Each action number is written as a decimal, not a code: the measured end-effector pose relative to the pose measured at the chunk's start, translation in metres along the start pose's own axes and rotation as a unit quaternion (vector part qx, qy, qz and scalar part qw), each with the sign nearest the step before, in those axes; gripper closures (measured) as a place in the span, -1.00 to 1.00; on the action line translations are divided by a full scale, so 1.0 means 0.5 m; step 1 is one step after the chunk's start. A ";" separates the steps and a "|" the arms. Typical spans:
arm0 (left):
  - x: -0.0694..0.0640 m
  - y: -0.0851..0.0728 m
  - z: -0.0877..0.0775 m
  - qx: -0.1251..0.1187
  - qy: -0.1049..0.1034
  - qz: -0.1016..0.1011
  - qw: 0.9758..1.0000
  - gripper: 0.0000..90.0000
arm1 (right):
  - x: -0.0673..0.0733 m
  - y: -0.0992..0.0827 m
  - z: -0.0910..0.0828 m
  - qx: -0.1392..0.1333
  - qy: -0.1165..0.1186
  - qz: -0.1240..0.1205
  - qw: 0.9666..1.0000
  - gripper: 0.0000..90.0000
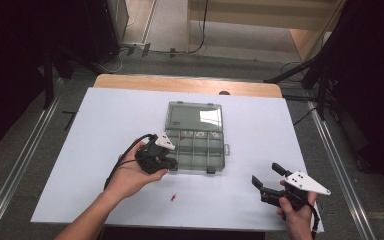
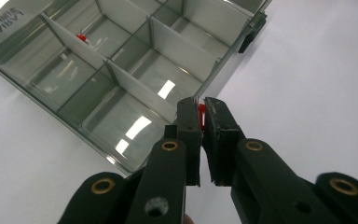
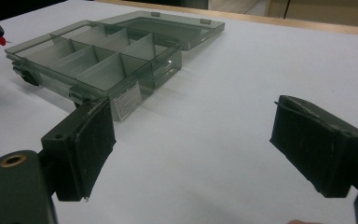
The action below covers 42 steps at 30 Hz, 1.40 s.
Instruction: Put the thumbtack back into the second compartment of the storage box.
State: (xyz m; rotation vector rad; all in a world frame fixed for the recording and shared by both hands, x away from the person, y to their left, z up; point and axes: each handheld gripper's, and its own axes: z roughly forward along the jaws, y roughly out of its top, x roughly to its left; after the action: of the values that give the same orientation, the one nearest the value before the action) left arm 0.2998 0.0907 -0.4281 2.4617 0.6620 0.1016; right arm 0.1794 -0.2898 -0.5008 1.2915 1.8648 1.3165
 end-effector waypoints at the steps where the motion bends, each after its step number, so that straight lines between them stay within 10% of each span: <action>1: 0.002 0.002 0.000 -0.002 -0.002 -0.001 1.000 0.89 | 0.000 0.000 0.000 0.000 0.000 0.000 1.000 -0.69; 42: 0.057 0.084 0.026 -0.004 0.011 -0.010 1.000 0.89 | 0.000 -0.001 0.002 0.003 0.002 -0.003 1.000 -0.69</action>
State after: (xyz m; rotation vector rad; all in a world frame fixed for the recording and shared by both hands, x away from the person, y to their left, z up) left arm 0.3459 0.0677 -0.4176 2.4490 0.6953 0.1229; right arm 0.1799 -0.2892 -0.5016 1.2874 1.8756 1.3118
